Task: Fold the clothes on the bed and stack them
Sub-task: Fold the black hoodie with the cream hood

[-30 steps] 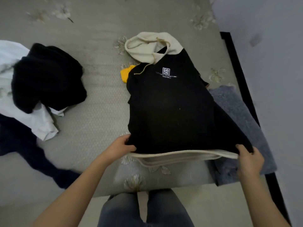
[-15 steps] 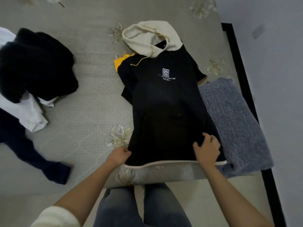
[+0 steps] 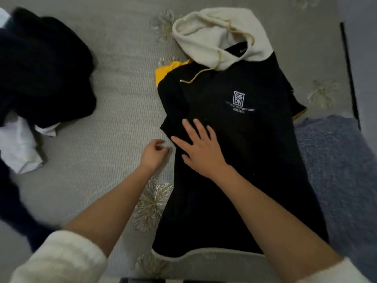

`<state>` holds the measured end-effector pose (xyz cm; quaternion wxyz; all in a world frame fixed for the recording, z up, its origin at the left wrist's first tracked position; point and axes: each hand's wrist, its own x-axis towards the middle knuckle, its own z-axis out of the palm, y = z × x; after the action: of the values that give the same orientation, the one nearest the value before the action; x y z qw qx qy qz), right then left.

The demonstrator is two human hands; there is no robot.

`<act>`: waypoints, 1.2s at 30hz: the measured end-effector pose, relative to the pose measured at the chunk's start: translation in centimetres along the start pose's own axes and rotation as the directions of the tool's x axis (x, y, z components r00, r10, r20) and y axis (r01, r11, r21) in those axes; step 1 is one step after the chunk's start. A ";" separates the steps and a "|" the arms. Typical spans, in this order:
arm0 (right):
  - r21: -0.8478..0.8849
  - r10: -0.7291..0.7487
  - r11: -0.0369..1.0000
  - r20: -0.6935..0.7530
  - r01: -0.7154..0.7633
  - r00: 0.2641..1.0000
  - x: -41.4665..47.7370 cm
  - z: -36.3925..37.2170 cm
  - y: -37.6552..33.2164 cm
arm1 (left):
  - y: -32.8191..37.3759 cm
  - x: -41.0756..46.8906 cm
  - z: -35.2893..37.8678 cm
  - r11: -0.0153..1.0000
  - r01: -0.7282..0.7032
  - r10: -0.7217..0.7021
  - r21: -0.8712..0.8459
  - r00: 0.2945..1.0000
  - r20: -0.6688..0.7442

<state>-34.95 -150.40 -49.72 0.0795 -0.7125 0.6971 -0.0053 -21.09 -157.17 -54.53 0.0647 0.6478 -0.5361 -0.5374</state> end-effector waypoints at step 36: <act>0.413 0.098 0.907 -0.404 0.086 0.910 -2.8 -0.3 -11.7 | 4.8 -2.2 -36.1 0.951 -0.189 0.281 0.246 0.861 -0.424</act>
<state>-23.49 -147.45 -47.76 0.0818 -0.6586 0.6822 -0.3069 3.88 -175.20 -35.07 0.1890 0.6878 -0.6315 -0.3040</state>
